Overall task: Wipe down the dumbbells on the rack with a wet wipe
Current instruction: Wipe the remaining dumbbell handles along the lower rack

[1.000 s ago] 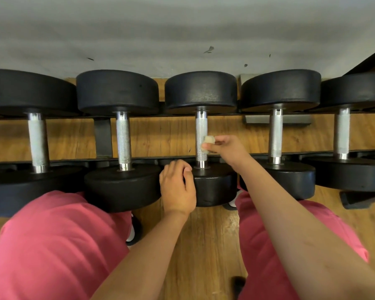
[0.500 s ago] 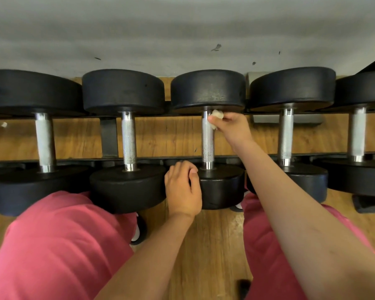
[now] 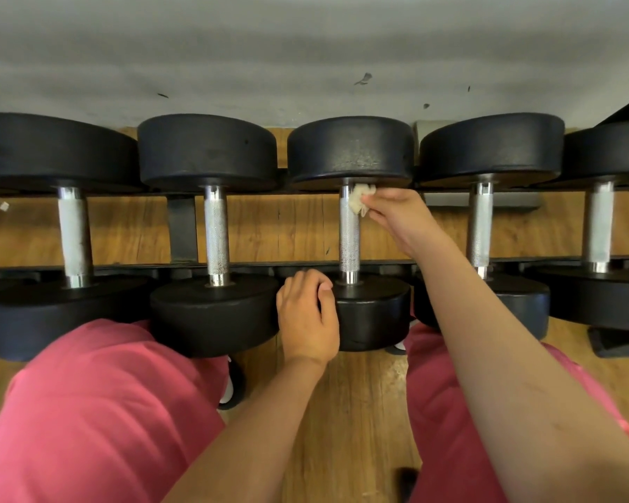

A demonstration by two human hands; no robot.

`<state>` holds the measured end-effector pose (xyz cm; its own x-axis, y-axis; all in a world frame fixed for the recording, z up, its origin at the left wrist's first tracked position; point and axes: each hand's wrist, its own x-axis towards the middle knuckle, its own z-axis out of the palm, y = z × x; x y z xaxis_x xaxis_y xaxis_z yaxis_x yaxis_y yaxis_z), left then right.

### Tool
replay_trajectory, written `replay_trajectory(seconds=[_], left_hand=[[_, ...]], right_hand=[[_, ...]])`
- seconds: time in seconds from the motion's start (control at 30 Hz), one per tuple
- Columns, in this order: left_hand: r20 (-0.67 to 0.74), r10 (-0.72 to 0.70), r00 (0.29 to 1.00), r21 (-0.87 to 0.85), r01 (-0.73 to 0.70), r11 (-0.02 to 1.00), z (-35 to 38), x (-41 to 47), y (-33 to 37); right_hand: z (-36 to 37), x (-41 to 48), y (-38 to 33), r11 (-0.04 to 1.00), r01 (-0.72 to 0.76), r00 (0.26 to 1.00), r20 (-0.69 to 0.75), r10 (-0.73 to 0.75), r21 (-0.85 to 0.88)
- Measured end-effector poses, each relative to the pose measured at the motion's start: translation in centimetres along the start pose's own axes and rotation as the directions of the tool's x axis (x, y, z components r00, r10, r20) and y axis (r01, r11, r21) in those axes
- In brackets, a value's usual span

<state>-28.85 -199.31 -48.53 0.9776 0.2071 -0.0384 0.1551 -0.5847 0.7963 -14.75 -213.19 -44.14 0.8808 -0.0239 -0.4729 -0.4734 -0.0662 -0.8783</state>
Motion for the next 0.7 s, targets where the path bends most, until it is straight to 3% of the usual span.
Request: replay_trajectory(seconds=[0.13,0.27,0.57,0.7], left_hand=[[0.001,0.002,1.000,-0.004,-0.002,1.000,0.0,-0.1,0.0],[0.004,0.006,1.000,-0.006,-0.006,1.000,-0.1,0.0,0.1],[-0.003,0.015,1.000,0.012,-0.015,1.000,-0.2,-0.1,0.3],[0.017,0.014,1.000,0.035,-0.015,0.999,-0.5,-0.2,0.6]], right_hand=[[0.8,0.6,0.7,0.978,0.088,0.993,-0.062,-0.101,-0.188],[0.1,0.3,0.2,0.900,0.150,0.988,0.017,-0.156,-0.409],[-1.2,-2.8,3.6,0.804,-0.002,0.971,0.190,0.143,-0.595],[-0.6,-3.8,3.9,0.652,0.064,0.974,0.191,0.125,-0.756]])
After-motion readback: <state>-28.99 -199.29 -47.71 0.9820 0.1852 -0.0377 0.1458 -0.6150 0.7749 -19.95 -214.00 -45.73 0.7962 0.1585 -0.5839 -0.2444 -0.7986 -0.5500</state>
